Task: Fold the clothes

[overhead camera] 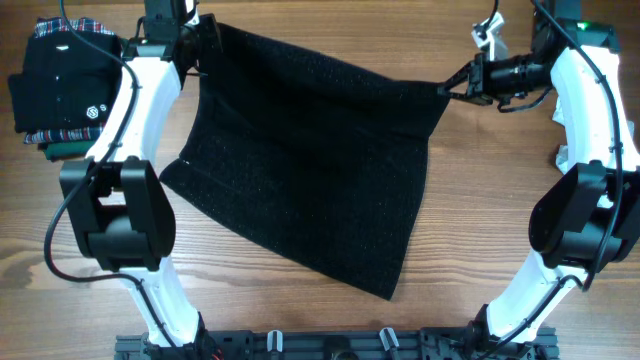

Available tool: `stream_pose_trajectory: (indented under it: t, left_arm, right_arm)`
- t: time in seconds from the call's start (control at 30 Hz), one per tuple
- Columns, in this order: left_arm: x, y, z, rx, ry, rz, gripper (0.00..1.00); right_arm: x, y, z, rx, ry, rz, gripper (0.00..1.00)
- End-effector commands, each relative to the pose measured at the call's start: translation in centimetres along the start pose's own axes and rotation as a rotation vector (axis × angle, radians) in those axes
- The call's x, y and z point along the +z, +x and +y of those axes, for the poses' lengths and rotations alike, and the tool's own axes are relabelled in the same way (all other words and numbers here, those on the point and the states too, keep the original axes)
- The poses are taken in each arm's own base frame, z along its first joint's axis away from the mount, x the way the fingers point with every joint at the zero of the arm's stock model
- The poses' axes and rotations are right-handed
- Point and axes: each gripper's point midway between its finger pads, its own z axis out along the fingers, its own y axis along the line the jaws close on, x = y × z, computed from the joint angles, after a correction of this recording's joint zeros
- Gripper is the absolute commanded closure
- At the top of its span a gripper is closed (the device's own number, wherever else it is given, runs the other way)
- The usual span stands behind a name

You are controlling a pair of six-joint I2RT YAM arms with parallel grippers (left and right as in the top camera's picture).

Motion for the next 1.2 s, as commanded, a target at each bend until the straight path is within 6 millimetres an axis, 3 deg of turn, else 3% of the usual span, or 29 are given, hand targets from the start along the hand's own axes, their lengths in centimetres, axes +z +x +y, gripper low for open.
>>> stream_pose_trajectory:
  t: [0.0, 0.13, 0.37, 0.63, 0.7, 0.77, 0.87, 1.03, 1.17]
  left_arm:
    - [-3.5, -3.0, 2.1, 0.025, -0.104, -0.086, 0.96]
    - [-5.0, -2.5, 2.1, 0.061, -0.113, -0.053, 0.96]
    - [-9.5, -0.7, 2.8, 0.065, -0.161, 0.037, 0.96]
    - [-10.5, 3.3, 3.7, 0.069, -0.197, 0.203, 0.96]
    - [-10.5, 3.2, 4.0, 0.071, -0.217, 0.198, 0.93]
    - [-10.4, 2.6, 4.2, 0.072, -0.230, 0.174, 0.79]
    - [-10.2, 1.4, 4.0, 0.070, -0.223, 0.121, 0.69]
    - [-9.9, 0.0, 3.7, 0.067, -0.213, 0.063, 0.60]
    - [-9.6, 0.0, 3.5, 0.065, -0.195, 0.064, 0.61]
  right_arm:
    - [-1.3, 0.3, 1.1, -0.065, -0.030, -0.009, 0.96]
    - [-1.4, 1.4, 1.2, -0.043, -0.034, 0.029, 0.96]
    - [-1.5, 2.7, 1.1, -0.008, -0.020, 0.080, 0.96]
    - [-1.5, 3.3, 1.2, 0.015, -0.020, 0.103, 0.96]
    - [-1.5, 3.1, 1.1, 0.008, -0.017, 0.095, 0.96]
    - [-1.5, 2.8, 1.0, -0.002, -0.015, 0.085, 0.96]
    - [-1.5, 2.5, 0.9, -0.011, -0.012, 0.074, 0.96]
    - [-1.5, 2.4, 0.9, -0.021, -0.010, 0.070, 0.96]
    - [-1.4, 2.2, 0.8, -0.027, -0.009, 0.064, 0.96]
